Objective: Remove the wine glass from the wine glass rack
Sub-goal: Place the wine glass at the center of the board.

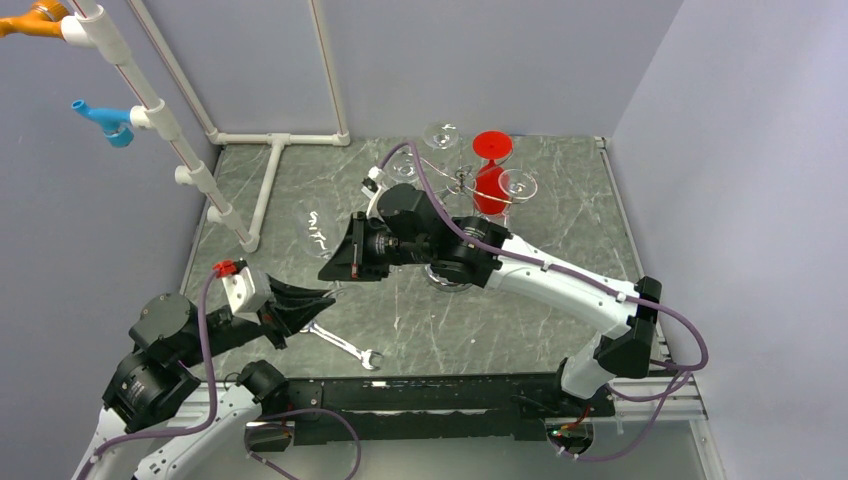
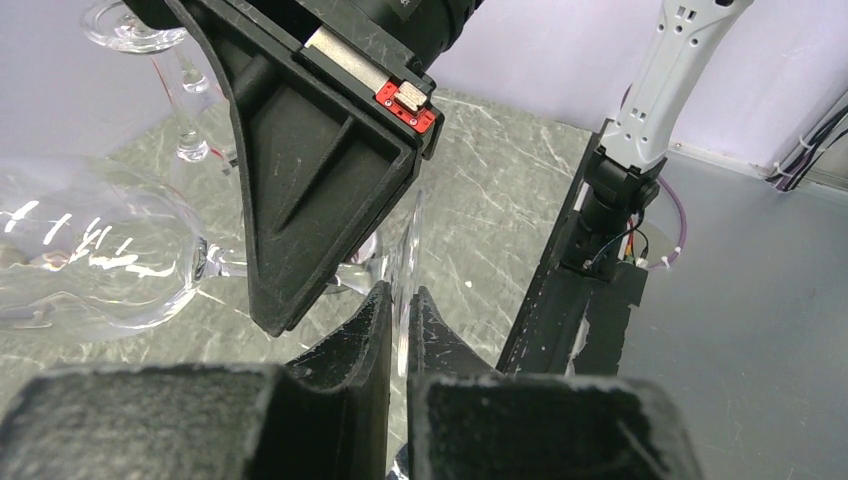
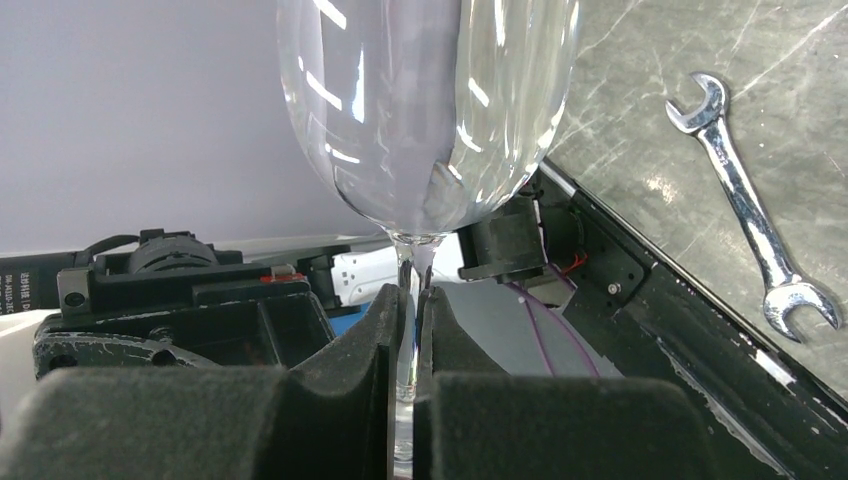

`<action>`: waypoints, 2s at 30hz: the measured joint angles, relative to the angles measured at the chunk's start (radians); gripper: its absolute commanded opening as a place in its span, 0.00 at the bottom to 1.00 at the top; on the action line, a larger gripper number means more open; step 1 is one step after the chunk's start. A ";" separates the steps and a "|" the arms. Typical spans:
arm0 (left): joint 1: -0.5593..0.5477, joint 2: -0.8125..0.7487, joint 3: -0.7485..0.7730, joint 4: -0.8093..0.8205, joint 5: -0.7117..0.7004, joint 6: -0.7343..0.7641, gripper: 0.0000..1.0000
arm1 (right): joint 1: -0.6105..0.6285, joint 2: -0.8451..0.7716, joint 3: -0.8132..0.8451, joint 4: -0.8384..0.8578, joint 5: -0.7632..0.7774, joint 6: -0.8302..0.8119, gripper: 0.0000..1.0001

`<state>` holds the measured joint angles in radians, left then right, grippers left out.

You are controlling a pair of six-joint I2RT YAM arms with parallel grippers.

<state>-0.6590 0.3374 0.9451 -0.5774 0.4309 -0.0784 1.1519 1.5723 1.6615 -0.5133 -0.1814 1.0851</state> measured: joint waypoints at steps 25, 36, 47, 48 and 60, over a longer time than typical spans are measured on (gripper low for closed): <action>-0.002 0.074 0.190 -0.102 -0.195 -0.021 0.99 | 0.002 -0.122 -0.107 0.031 0.097 -0.158 0.00; -0.002 0.285 0.323 -0.158 -0.292 -0.090 0.99 | 0.002 -0.286 -0.295 0.147 0.201 -0.320 0.00; -0.002 0.368 0.418 -0.168 -0.323 -0.163 0.99 | 0.002 -0.388 -0.432 0.269 0.218 -0.468 0.00; -0.002 0.372 0.426 -0.169 -0.319 -0.172 0.99 | 0.002 -0.396 -0.445 0.278 0.219 -0.479 0.00; -0.002 0.455 0.549 -0.173 -0.269 -0.245 0.99 | 0.002 -0.454 -0.547 0.403 0.203 -0.611 0.00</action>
<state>-0.6605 0.7921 1.4937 -0.7502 0.1619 -0.3229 1.1538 1.1179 1.1149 -0.1101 0.0212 0.4740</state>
